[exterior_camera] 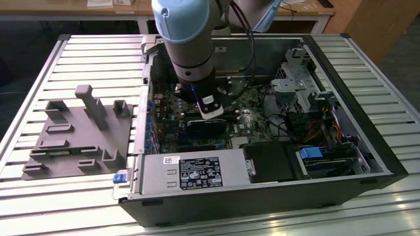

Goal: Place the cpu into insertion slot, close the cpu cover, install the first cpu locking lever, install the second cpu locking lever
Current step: 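Install the second cpu locking lever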

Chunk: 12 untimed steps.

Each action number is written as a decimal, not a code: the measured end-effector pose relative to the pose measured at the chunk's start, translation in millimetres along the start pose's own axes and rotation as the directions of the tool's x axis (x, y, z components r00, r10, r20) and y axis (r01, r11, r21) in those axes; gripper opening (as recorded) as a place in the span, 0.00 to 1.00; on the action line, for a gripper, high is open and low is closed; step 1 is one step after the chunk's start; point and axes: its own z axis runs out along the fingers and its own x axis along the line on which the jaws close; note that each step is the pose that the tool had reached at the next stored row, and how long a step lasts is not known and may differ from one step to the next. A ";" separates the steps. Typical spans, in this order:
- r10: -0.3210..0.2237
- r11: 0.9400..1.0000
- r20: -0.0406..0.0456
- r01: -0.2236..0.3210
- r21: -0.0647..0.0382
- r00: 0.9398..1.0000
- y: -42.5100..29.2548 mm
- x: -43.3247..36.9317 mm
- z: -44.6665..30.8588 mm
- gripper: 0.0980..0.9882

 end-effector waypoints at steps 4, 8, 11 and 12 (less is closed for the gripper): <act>0.002 1.000 -0.002 -0.002 -0.019 1.000 -4.5 1.6 1.2 0.00; 0.001 0.999 -0.006 -0.001 -0.033 1.000 -7.8 2.3 1.4 0.00; -0.015 0.999 -0.012 0.014 -0.042 1.000 -8.7 2.7 2.0 0.00; -0.021 0.999 -0.014 0.021 -0.045 1.000 -9.0 2.9 2.3 0.00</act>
